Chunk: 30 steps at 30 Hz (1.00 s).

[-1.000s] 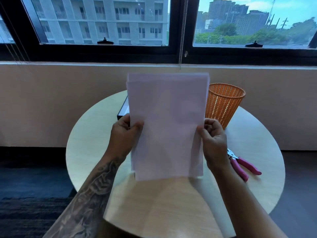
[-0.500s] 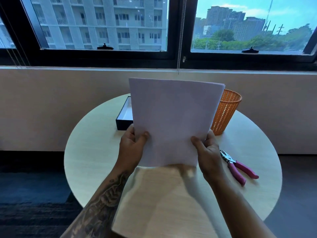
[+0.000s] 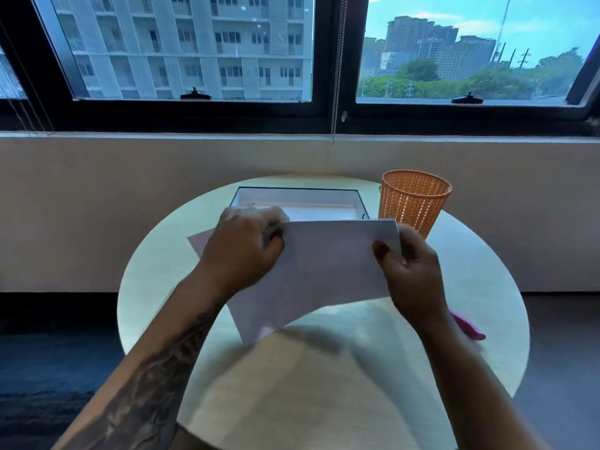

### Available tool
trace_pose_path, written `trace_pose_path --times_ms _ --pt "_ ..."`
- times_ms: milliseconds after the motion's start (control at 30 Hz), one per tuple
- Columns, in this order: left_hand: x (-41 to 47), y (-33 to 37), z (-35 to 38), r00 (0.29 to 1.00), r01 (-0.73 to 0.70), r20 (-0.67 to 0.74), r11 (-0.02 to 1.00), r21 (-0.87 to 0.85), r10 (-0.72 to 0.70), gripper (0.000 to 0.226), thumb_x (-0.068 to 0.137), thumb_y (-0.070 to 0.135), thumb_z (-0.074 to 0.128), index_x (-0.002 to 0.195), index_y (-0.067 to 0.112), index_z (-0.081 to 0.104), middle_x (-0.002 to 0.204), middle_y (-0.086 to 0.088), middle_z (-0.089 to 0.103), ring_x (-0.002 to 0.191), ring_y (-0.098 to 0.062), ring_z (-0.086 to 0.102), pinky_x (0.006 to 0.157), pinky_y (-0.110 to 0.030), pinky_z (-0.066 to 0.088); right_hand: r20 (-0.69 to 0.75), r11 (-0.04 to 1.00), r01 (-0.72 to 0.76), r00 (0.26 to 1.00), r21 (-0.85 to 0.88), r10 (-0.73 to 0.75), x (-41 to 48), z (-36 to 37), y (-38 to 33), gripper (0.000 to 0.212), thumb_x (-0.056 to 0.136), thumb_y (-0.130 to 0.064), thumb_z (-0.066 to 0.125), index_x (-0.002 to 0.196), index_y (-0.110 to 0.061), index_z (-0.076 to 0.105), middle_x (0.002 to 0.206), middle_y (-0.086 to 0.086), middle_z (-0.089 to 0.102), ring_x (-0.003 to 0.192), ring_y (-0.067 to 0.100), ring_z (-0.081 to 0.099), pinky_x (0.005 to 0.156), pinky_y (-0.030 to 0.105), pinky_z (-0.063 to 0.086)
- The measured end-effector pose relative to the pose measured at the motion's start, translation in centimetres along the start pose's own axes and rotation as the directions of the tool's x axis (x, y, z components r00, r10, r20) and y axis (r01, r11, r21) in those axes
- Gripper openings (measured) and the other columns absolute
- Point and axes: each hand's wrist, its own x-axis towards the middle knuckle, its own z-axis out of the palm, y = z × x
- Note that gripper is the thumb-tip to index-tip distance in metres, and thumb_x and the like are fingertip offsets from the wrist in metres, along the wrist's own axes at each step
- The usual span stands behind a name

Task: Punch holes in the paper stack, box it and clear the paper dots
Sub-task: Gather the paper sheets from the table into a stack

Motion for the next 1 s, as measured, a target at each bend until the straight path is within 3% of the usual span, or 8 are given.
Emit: trace_pose_path --times_ms 100,167,233,333,400,500,833,1000 --pt "-1.5 -1.7 1.6 0.96 0.1 -0.269 0.993 0.059 -0.08 0.049 0.079 0.019 0.068 0.127 0.016 0.058 0.134 -0.007 0.058 0.128 -0.03 0.051 0.109 -0.053 0.036 0.008 0.965 -0.196 0.98 0.175 0.198 -0.5 0.2 0.9 0.018 0.1 -0.01 0.058 0.095 -0.021 0.071 0.088 -0.001 0.073 0.078 0.009 0.067 0.068 0.032 0.057" --pt "-3.2 -2.9 2.0 0.858 0.273 -0.389 0.939 -0.211 -0.337 0.075 0.081 0.019 0.073 0.148 0.013 0.038 0.154 -0.008 0.04 0.146 -0.025 0.035 0.119 -0.048 0.029 -0.03 0.933 -0.249 0.964 0.262 0.265 -0.8 -0.2 1.3 0.022 0.101 -0.008 0.056 0.099 -0.024 0.071 0.089 -0.011 0.074 0.079 0.002 0.067 0.067 0.022 0.056" --pt "-4.4 -3.7 2.6 0.742 0.433 -0.2 0.686 -0.585 -0.64 0.085 0.081 0.02 0.076 0.153 0.022 0.03 0.158 0.0 0.037 0.145 -0.018 0.037 0.118 -0.045 0.034 -0.043 0.906 -0.284 0.949 0.312 0.312 -0.8 -0.5 1.9 0.023 0.101 -0.009 0.055 0.106 -0.025 0.07 0.097 -0.009 0.074 0.083 0.003 0.068 0.068 0.021 0.056" --pt "-4.5 -4.7 3.5 0.68 0.505 0.18 0.276 -0.818 -0.71 0.044 0.08 0.014 0.072 0.123 0.019 0.063 0.123 -0.001 0.072 0.121 -0.03 0.063 0.098 -0.042 0.052 -0.027 0.883 -0.31 0.94 0.353 0.34 -0.7 -0.5 2.2 0.024 0.102 -0.01 0.054 0.114 -0.024 0.069 0.105 -0.003 0.073 0.089 0.009 0.067 0.07 0.024 0.055" --pt "-4.1 -4.4 3.4 0.669 0.519 0.171 0.289 -0.804 -0.724 0.022 0.087 0.003 0.066 0.102 0.018 0.072 0.101 0.001 0.078 0.104 -0.029 0.071 0.088 -0.038 0.056 -0.029 0.878 -0.3 0.942 0.374 0.334 -0.3 -0.5 1.9 0.024 0.101 -0.009 0.055 0.116 -0.021 0.069 0.104 -0.002 0.073 0.086 0.007 0.068 0.068 0.023 0.056" --pt "-3.5 -4.4 3.1 0.692 0.448 0.085 0.335 -0.829 -0.717 0.025 0.089 -0.004 0.063 0.095 0.018 0.073 0.092 0.005 0.078 0.085 -0.014 0.072 0.078 -0.029 0.057 -0.031 0.869 -0.282 0.946 0.406 0.321 0.2 -0.6 1.7 0.022 0.101 -0.007 0.055 0.112 -0.019 0.069 0.099 -0.004 0.074 0.08 0.003 0.069 0.065 0.02 0.057" --pt "-6.9 -5.2 6.2 0.649 0.513 0.137 0.297 -0.806 -0.748 0.023 0.089 -0.008 0.06 0.09 0.014 0.069 0.082 0.004 0.074 0.073 -0.005 0.065 0.066 -0.015 0.053 -0.005 0.875 -0.345 0.929 0.34 0.369 -1.7 0.3 5.3 0.031 0.094 0.006 0.057 0.106 -0.021 0.068 0.094 -0.005 0.072 0.082 0.002 0.068 0.072 0.017 0.053" --pt "-6.7 -6.1 6.4 0.639 0.533 0.146 0.298 -0.791 -0.756 0.027 0.09 -0.005 0.061 0.098 0.019 0.072 0.092 0.002 0.074 0.083 -0.012 0.066 0.076 -0.024 0.054 0.039 0.9 -0.333 0.941 0.282 0.336 -1.1 0.1 5.5 0.023 0.095 -0.004 0.064 0.105 -0.024 0.066 0.099 0.0 0.073 0.086 0.003 0.07 0.078 0.025 0.056"
